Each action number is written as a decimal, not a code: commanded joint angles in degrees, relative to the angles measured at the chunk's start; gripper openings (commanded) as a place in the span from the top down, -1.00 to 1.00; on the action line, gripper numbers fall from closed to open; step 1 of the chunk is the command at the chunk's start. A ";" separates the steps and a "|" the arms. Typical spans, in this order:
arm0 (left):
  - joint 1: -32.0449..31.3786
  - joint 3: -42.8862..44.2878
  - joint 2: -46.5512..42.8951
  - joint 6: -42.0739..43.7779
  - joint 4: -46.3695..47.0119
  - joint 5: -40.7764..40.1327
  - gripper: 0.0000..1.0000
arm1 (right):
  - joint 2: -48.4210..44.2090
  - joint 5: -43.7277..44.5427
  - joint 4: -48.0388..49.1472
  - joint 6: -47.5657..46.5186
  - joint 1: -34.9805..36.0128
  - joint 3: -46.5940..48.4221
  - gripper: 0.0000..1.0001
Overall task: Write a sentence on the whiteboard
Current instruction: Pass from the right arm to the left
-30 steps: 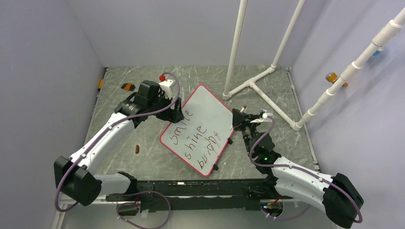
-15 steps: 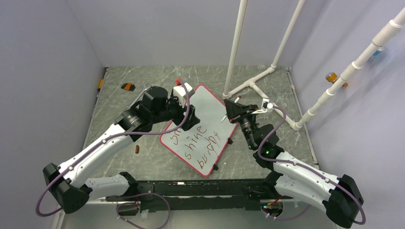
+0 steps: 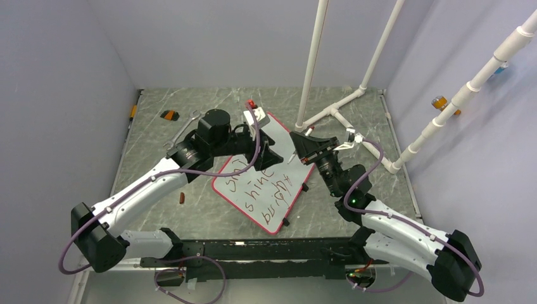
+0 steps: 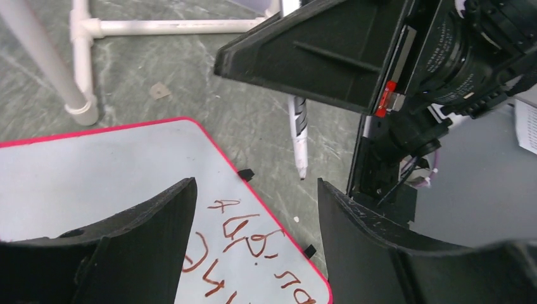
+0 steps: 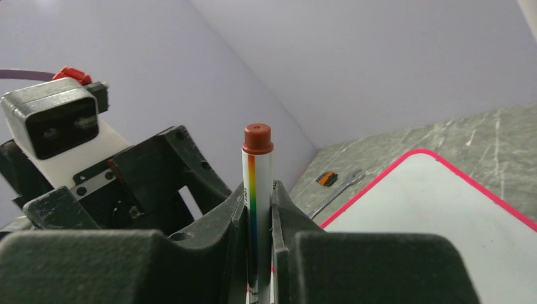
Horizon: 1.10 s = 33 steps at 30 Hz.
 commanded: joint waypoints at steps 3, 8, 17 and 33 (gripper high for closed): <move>-0.93 2.10 1.99 -1.13 6.91 9.03 -0.47 | 1.15 -4.98 5.55 1.68 0.28 3.04 1.00; -1.68 1.44 3.16 -1.52 9.24 10.51 -0.41 | 2.43 -7.45 8.20 2.80 0.30 2.80 1.00; -1.73 -0.30 3.94 -3.57 14.71 11.48 0.04 | 2.34 -9.49 11.15 4.08 0.43 1.17 1.00; -1.80 1.01 5.81 -5.19 15.52 16.17 1.00 | 3.12 -16.51 17.72 6.76 0.40 -1.12 1.00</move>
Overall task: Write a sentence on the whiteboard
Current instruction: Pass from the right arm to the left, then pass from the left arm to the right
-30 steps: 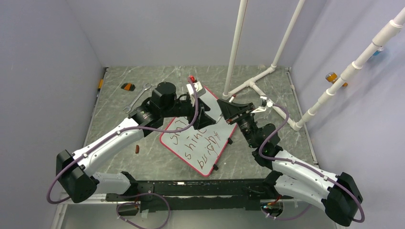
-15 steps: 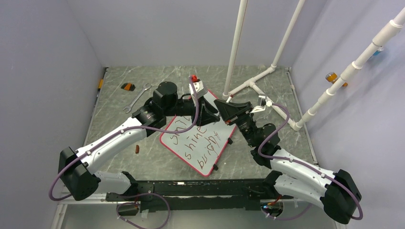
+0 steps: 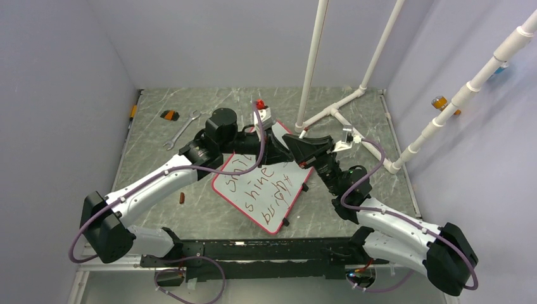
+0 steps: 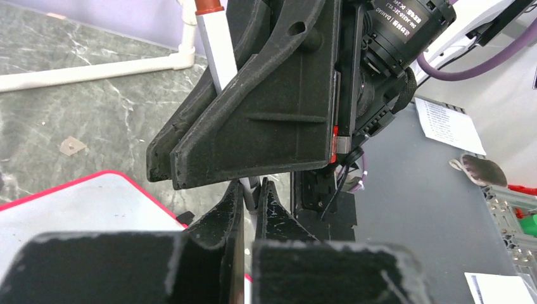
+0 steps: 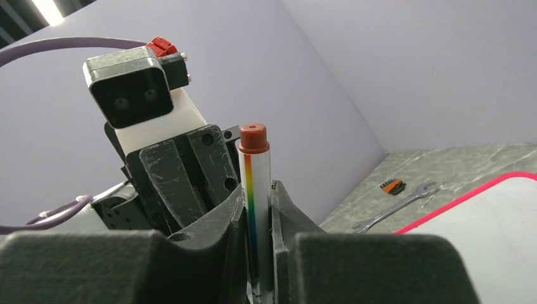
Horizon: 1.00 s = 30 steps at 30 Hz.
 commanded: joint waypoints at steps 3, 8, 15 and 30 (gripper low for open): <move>-0.23 2.34 -0.80 3.94 -3.28 -1.14 1.00 | -4.25 -3.12 -0.67 -0.52 0.64 -0.29 1.00; -0.18 7.28 -3.04 9.69 -17.68 -6.17 1.00 | -9.10 -6.06 -29.15 -8.77 0.65 9.70 0.41; -0.47 16.66 -3.76 19.36 -40.28 -13.06 1.00 | -10.95 -9.13 -55.12 -15.58 0.65 24.22 0.09; -2.28 27.48 -0.52 33.60 -58.23 -20.26 1.00 | -1.57 -18.18 -79.64 -17.40 0.45 40.55 0.08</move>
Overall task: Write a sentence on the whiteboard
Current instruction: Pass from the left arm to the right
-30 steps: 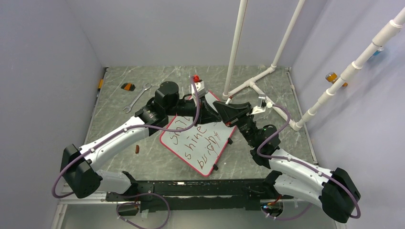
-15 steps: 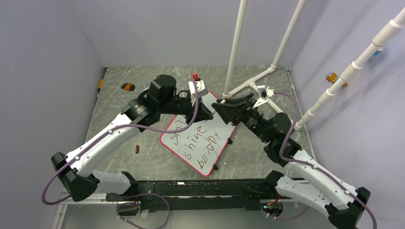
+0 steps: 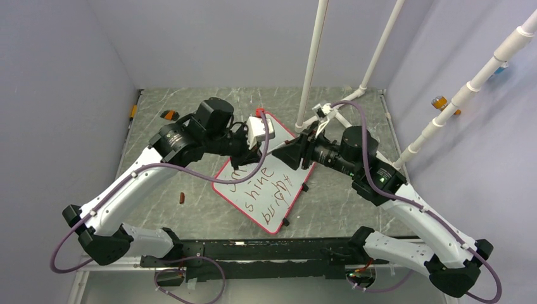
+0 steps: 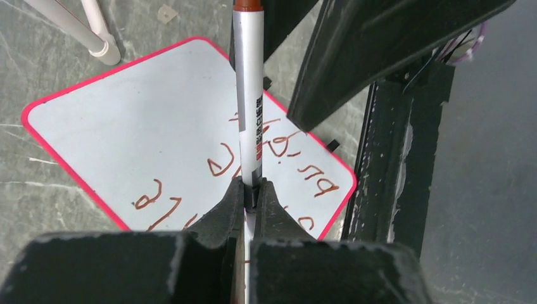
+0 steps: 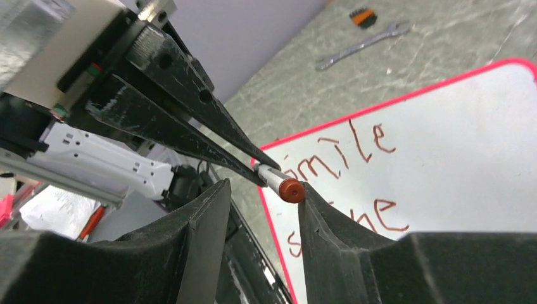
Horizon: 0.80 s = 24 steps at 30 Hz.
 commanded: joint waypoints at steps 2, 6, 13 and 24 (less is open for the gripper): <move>-1.10 3.85 1.03 5.94 -3.43 -0.27 1.00 | 0.62 -3.27 -5.21 -0.70 0.05 3.33 0.08; -2.54 3.89 1.57 7.92 -3.49 -0.97 1.00 | 1.57 -5.92 -4.21 -0.04 -0.08 2.62 0.09; -4.37 3.64 2.34 9.16 -2.56 -1.33 1.00 | 2.26 -7.15 -2.04 1.63 -0.23 0.77 0.13; -5.83 6.95 5.41 11.41 -5.61 -3.18 1.00 | 3.36 -9.33 -3.91 1.24 -0.26 -0.57 0.24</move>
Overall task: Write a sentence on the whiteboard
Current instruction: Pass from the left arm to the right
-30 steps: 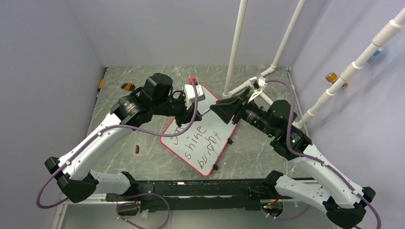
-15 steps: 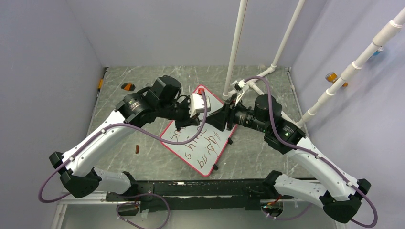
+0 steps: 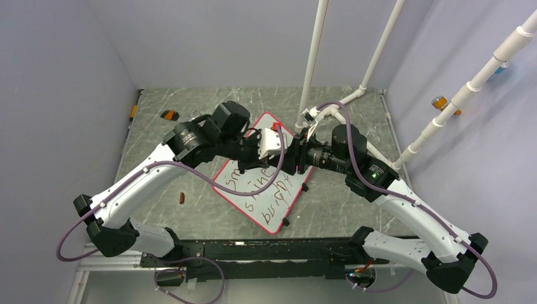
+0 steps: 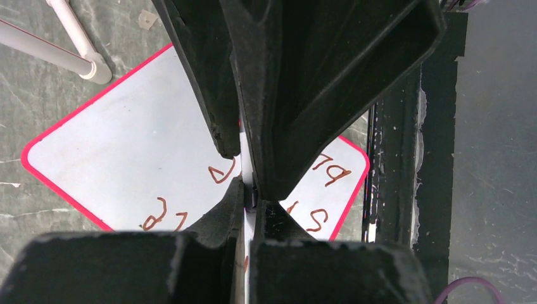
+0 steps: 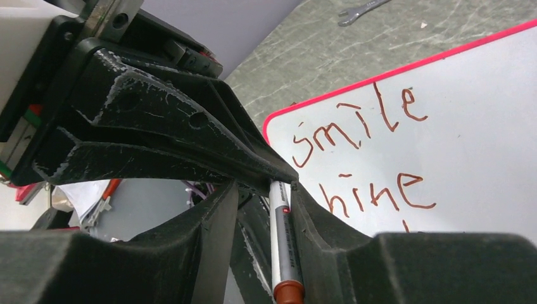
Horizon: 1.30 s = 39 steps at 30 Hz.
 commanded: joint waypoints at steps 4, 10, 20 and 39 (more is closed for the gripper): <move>-1.16 3.07 0.98 2.31 -1.19 -2.35 1.00 | -0.06 -1.60 -1.17 -0.40 -0.11 -0.45 0.36; -1.56 3.16 0.48 2.65 -1.42 -3.19 1.00 | 0.03 -0.96 -3.61 -1.67 -0.13 0.32 0.49; -3.20 2.70 0.54 1.87 -0.90 -3.49 1.00 | -0.13 -1.37 -0.45 -0.62 -0.17 -1.59 1.00; -2.75 -23.53 -24.44 -33.89 -0.01 -34.79 -0.98 | -4.02 18.52 1.77 -1.28 -0.17 -4.71 1.00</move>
